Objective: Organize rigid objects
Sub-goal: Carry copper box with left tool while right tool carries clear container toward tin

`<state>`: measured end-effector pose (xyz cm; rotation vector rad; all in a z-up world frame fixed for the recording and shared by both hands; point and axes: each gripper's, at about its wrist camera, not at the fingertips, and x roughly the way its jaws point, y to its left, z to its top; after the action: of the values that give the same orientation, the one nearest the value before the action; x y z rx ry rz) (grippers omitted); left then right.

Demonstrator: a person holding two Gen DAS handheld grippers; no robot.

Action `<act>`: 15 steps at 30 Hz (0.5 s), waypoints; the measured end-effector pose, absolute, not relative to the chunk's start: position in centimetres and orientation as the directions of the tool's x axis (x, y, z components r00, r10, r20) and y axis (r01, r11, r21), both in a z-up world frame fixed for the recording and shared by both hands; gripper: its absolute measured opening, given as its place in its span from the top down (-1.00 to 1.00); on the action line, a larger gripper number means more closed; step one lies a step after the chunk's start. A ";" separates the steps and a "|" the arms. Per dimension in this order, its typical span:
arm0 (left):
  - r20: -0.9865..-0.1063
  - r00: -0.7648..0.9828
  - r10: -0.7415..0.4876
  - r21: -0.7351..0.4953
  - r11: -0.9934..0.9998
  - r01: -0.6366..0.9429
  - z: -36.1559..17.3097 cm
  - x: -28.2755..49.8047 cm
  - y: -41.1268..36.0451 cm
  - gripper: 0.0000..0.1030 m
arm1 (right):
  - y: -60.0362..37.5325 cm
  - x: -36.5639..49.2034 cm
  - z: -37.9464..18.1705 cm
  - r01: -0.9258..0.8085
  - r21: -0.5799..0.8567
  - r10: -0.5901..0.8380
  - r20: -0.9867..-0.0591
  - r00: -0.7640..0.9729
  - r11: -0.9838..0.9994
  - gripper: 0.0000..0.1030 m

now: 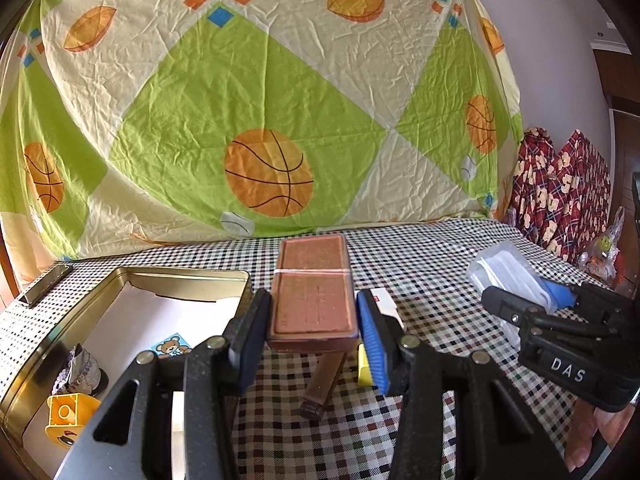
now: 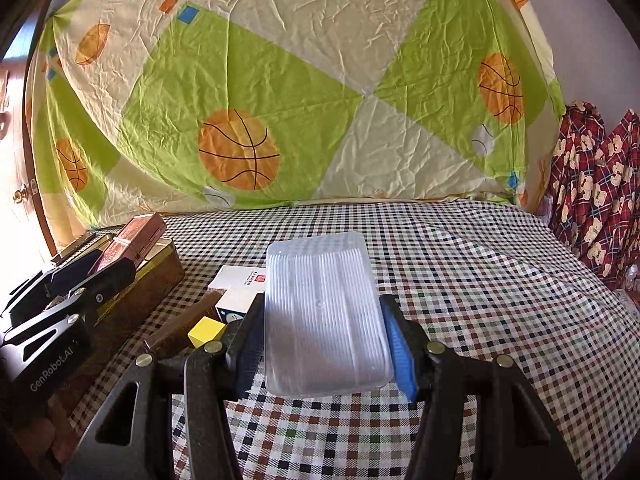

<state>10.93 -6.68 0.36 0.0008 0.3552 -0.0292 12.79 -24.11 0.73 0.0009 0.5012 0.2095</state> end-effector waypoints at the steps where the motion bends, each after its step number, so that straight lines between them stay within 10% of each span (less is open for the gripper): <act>1: -0.342 0.939 -0.026 -0.006 1.000 0.026 0.4 10.8 -6.6 0.16 | -24.1 12.7 0.8 -0.199 0.051 0.200 -0.472 0.859 0.979 -0.10; 15: -0.302 0.953 -0.008 -0.013 1.000 0.004 0.6 9.4 -6.1 0.16 | -23.7 12.0 1.2 -0.196 0.036 0.193 -0.420 0.887 0.980 -0.10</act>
<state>9.37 -6.10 0.60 -0.0118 0.3068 -0.0058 11.95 -23.66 1.22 -0.0080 0.4361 0.2022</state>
